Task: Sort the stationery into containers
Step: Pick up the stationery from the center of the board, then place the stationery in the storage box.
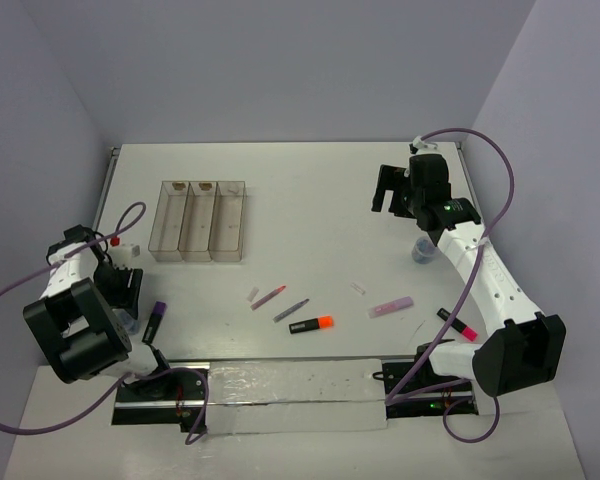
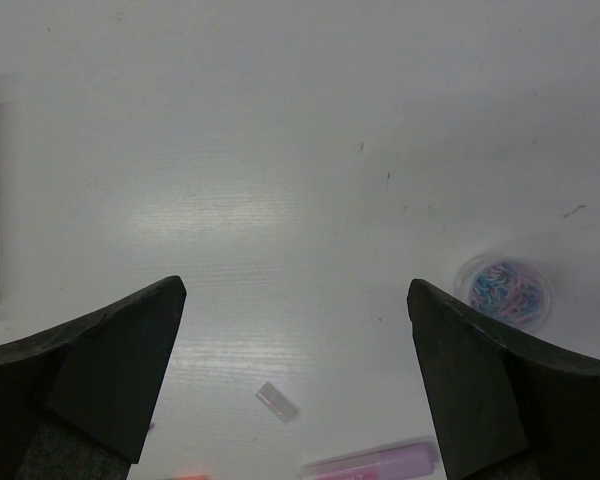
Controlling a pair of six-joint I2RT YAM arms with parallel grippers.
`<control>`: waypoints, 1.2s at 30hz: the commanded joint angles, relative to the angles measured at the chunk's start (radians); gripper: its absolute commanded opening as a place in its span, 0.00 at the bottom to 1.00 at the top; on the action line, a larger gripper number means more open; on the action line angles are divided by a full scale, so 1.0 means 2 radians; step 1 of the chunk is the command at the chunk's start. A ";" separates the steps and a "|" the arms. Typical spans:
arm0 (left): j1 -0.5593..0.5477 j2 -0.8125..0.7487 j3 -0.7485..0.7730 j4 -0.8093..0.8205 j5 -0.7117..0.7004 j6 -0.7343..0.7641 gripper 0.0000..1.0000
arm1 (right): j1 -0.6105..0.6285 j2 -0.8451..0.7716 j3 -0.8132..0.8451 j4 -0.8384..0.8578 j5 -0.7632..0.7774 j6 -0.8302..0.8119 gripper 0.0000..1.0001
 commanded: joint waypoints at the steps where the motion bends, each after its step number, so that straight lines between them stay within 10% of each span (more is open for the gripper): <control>1: 0.004 0.004 -0.006 0.016 -0.011 0.003 0.53 | 0.004 -0.004 0.005 0.016 0.012 -0.008 1.00; 9: 0.004 0.000 0.001 0.010 -0.003 0.003 0.00 | 0.004 -0.007 0.006 0.016 0.016 -0.011 1.00; 19: 0.004 0.037 0.215 -0.065 0.047 0.005 0.00 | 0.004 -0.003 0.007 0.023 0.006 -0.001 1.00; 29: -0.113 0.331 0.794 -0.147 0.058 -0.105 0.00 | 0.003 0.006 -0.014 0.047 0.015 -0.005 1.00; 36: -0.211 0.354 0.710 0.009 -0.046 -0.117 0.00 | 0.003 0.026 -0.014 0.047 0.026 -0.014 1.00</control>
